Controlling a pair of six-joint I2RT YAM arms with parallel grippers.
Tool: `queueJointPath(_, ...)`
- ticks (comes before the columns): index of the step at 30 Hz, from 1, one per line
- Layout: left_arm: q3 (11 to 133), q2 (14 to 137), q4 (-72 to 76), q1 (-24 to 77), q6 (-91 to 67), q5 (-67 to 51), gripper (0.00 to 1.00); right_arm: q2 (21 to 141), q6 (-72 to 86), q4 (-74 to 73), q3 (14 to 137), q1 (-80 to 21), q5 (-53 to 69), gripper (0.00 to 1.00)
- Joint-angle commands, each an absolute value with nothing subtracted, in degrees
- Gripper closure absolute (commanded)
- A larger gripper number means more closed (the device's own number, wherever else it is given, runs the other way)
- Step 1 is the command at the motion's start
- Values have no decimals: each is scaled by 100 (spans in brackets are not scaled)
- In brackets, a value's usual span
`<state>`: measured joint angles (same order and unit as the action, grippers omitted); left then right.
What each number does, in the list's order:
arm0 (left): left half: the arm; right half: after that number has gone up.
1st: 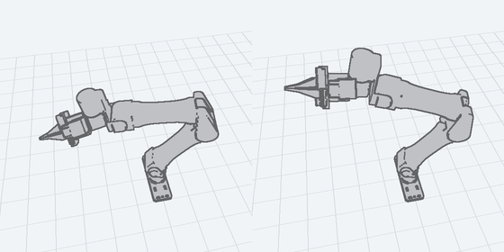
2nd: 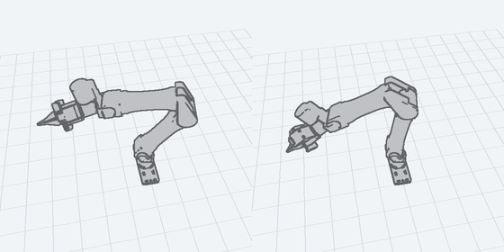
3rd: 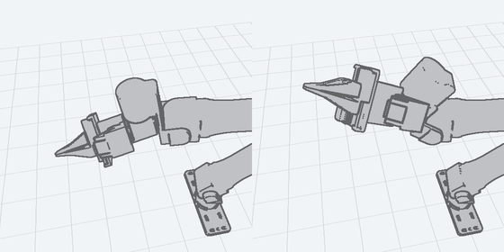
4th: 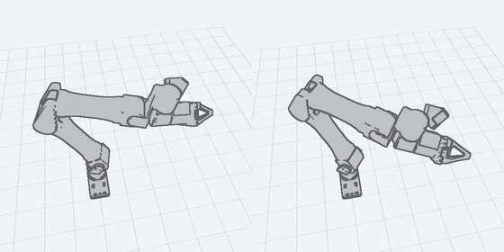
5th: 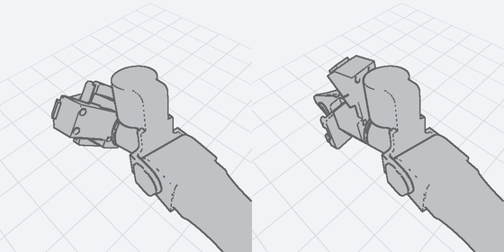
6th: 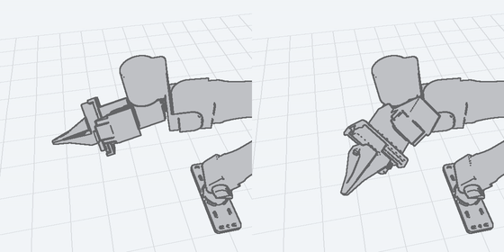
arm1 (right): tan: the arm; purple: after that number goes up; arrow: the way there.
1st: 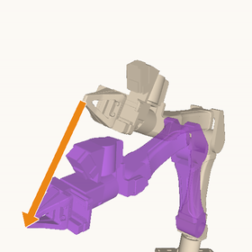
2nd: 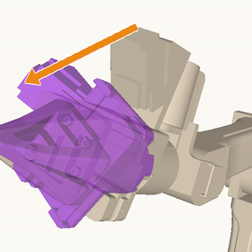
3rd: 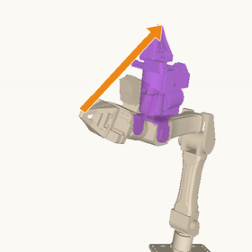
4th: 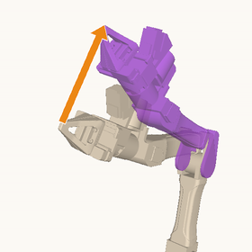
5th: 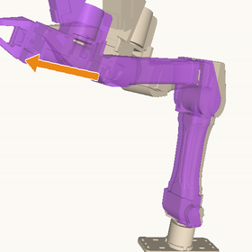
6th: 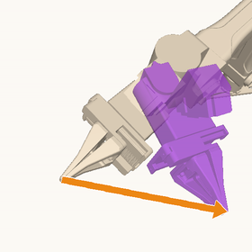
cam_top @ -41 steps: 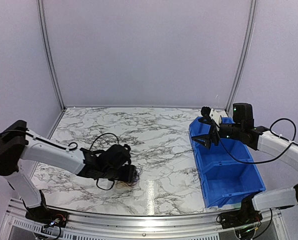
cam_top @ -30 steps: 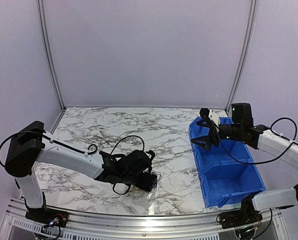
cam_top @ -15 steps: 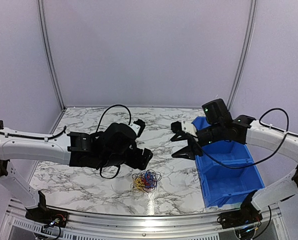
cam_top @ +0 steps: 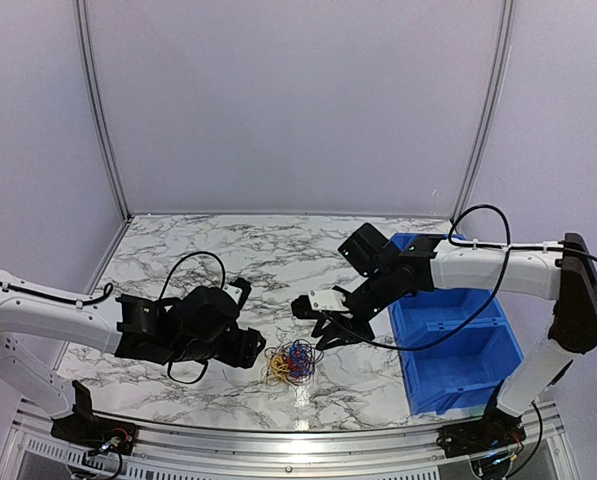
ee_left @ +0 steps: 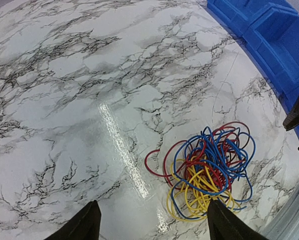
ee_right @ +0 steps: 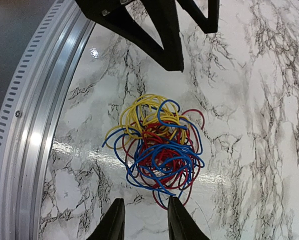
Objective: Untangle the cables
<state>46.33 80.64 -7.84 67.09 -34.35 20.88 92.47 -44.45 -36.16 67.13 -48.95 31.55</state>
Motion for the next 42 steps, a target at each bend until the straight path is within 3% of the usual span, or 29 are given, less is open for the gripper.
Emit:
queueJointPath(1,4354,7923,-163,6636,-3765,1608,18,9247,-4570,-3654,6673,-5025,2864,69)
queueJointPath(16,3933,7943,379,6609,-4309,1578,16,9912,-4566,-3407,6908,-5052,2764,67)
queueJointPath(42,3781,8010,1098,6601,-4412,1188,17,10056,-4545,-3343,7043,-5074,2679,78)
